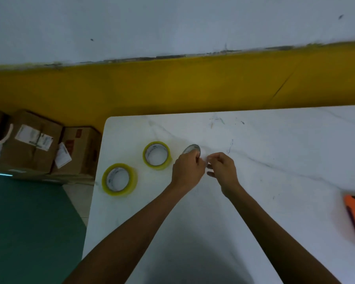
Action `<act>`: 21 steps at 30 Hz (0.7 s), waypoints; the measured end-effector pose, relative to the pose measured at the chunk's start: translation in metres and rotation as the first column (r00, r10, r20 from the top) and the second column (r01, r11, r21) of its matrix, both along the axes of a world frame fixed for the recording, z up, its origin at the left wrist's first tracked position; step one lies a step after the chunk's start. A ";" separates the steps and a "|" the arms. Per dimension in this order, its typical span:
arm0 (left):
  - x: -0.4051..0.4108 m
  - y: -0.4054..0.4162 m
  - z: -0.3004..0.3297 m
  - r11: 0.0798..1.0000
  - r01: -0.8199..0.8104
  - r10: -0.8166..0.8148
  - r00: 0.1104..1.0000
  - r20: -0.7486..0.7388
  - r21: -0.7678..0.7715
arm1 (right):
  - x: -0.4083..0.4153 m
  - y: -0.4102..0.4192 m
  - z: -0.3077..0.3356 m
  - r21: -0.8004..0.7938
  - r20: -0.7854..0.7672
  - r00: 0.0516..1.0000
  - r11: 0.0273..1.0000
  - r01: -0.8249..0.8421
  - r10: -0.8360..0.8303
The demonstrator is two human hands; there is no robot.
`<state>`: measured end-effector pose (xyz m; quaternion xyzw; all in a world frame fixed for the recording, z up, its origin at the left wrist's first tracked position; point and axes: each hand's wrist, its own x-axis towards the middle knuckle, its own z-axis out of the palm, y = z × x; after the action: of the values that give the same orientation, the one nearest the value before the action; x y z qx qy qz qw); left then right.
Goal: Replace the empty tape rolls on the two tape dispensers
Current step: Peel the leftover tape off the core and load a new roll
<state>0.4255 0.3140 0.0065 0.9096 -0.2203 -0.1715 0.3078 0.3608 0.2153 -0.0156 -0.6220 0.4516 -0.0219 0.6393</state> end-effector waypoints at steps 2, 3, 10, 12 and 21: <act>0.002 -0.003 -0.013 0.987 0.107 -0.125 0.981 0.149 0.124 | 0.004 -0.003 -0.010 -0.007 -0.053 0.999 1.000 -0.005 0.004; 0.004 -0.004 -0.019 0.972 0.157 -0.189 0.964 0.189 0.172 | 0.006 -0.004 -0.015 -0.015 -0.076 0.997 1.000 0.000 -0.001; 0.006 -0.007 -0.052 0.885 0.323 -0.402 0.893 0.203 0.336 | 0.011 -0.004 -0.038 -0.029 -0.078 0.992 0.995 0.093 -0.095; 0.006 -0.006 -0.054 0.878 0.355 -0.425 0.887 0.179 0.321 | 0.012 -0.006 -0.038 -0.021 -0.070 0.992 0.994 0.108 -0.109; 0.033 0.013 -0.034 0.942 0.295 -0.335 0.846 0.414 0.160 | 0.011 -0.019 -0.033 0.028 -0.069 0.987 0.989 0.148 -0.145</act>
<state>0.4587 0.3266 -0.0275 0.8890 -0.4217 -0.0219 0.1770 0.3720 0.1968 -0.0485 -0.5768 0.5174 -0.0407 0.6308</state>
